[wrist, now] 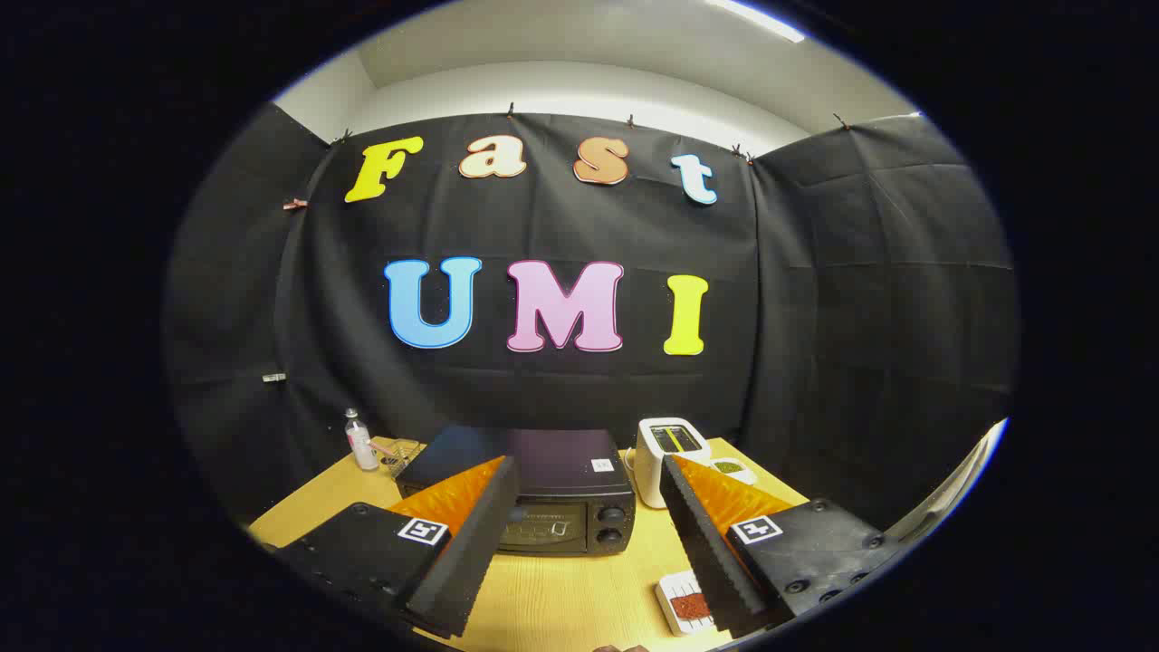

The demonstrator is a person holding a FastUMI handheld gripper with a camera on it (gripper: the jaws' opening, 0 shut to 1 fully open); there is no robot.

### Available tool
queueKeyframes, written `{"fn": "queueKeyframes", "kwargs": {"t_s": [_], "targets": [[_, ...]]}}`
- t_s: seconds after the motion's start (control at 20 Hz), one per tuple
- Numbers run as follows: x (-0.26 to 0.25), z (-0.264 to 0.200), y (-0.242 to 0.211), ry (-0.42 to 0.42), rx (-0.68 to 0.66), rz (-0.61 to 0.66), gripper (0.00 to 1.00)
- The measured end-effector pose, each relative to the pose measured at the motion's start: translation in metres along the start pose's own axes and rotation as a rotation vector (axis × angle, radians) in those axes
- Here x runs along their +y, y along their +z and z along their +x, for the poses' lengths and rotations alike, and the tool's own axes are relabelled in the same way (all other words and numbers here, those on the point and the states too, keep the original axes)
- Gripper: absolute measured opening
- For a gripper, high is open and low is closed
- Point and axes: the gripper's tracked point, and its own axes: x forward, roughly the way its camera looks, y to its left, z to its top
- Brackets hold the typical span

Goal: Open the toaster oven, put the food inside, and close the toaster oven door.

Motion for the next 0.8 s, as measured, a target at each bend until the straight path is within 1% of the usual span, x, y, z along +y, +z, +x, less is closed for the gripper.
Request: {"fn": "queueKeyframes", "kwargs": {"t_s": [0.3,0.45,0.8], "targets": [[-0.004,0.01,0.001,0.008,0.024,-0.021,0.97],[-0.002,0.018,0.005,0.032,0.022,-0.041,0.97],[0.008,0.035,-0.008,0.084,0.054,-0.016,0.97]]}}
